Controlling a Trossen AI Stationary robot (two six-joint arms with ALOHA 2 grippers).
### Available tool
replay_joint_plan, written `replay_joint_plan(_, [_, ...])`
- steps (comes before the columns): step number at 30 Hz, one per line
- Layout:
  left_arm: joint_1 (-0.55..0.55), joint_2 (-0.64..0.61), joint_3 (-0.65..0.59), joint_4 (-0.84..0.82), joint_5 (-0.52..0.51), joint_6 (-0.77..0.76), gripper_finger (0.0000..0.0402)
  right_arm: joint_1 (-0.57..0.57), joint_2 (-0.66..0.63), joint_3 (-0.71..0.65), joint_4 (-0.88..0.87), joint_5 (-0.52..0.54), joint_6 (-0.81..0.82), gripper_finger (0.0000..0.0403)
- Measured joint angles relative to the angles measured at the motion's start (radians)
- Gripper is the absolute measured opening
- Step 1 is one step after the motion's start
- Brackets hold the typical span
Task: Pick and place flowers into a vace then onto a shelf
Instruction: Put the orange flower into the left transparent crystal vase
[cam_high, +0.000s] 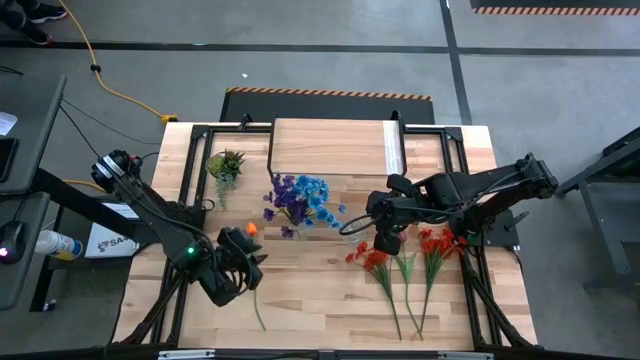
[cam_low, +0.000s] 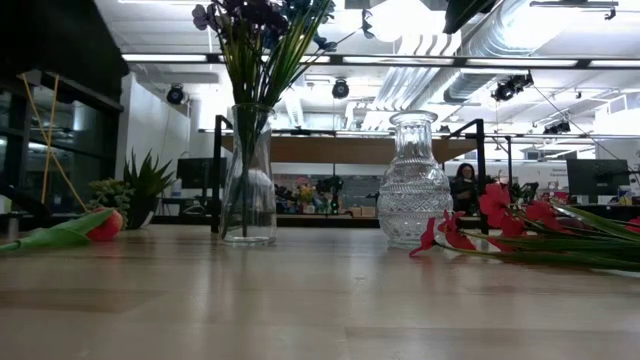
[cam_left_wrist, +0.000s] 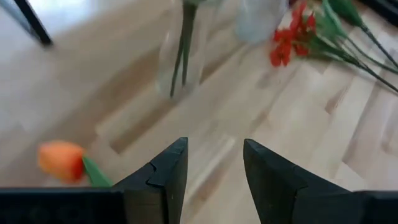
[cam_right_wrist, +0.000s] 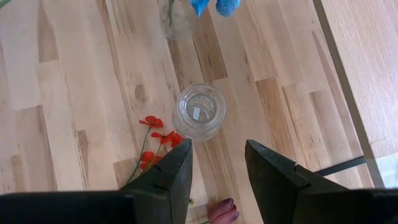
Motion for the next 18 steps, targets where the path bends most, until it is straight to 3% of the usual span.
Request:
replay_joint_plan(9, [0.0,0.0,0.0,0.001,0.152,-0.15,0.0189,0.0,0.0,0.0,0.0,0.0,-0.002,0.0139])
replay_joint_plan(18, [0.0,0.0,0.0,0.003,0.251,-0.188,0.0188,0.0,0.0,0.0,0.0,0.0,-0.002,0.0139])
